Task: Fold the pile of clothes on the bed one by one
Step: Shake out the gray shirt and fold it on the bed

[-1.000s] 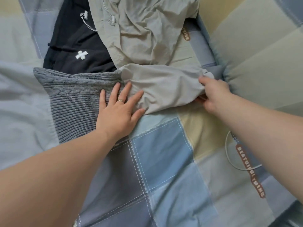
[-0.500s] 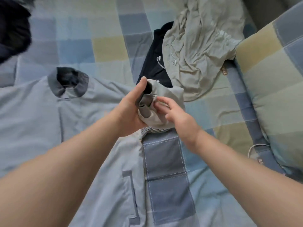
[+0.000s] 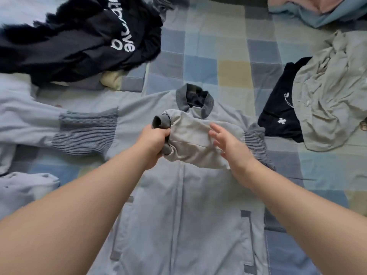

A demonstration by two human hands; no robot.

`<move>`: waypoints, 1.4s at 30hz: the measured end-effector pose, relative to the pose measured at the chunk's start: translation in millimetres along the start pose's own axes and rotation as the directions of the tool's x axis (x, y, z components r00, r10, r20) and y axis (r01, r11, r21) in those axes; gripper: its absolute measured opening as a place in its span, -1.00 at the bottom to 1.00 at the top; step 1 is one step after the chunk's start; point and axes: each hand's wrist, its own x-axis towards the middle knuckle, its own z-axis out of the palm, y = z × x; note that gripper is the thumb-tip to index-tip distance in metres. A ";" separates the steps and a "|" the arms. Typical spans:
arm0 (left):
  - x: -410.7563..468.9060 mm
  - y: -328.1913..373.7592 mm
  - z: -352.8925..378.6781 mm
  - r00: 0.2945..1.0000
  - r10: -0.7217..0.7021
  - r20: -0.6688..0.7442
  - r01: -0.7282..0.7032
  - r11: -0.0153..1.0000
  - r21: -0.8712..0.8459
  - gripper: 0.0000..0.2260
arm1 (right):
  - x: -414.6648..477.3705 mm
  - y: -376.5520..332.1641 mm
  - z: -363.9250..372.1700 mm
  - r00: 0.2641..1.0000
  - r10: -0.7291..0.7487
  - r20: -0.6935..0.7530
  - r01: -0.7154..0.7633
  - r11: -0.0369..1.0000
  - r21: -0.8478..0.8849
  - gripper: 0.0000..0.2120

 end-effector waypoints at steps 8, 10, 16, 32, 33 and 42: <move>79.8 63.4 -240.1 0.926 0.358 -0.120 -0.309 0.900 0.308 -0.85 | 90.6 -37.1 268.9 0.993 -0.046 0.106 0.059 0.991 -0.124 -0.40; 94.3 79.7 -292.9 0.906 0.398 -0.143 -0.333 0.879 0.341 -0.87 | 107.2 -47.3 328.0 0.993 -0.019 0.116 0.036 0.988 -0.150 -0.29; 128.5 114.1 -460.5 0.881 0.399 -0.256 -0.289 0.881 0.375 -0.81 | 143.0 -87.3 495.1 0.972 -0.079 0.222 0.144 0.945 -0.293 -0.37; 141.0 117.3 -560.5 0.646 0.607 -0.463 0.022 0.591 0.806 -0.47 | 188.6 -108.7 559.4 0.950 -0.099 0.297 0.215 0.895 -0.392 -0.48; 137.4 115.8 -539.8 0.648 0.674 -0.354 -0.049 0.501 0.864 -0.46 | 188.6 -105.4 533.1 0.961 -0.120 0.251 0.220 0.881 -0.420 -0.49; 157.4 59.7 -319.7 0.851 0.412 0.325 -0.425 0.176 0.888 -0.47 | 193.1 -46.6 261.4 0.965 -0.144 -0.218 -0.056 0.701 -0.711 -0.41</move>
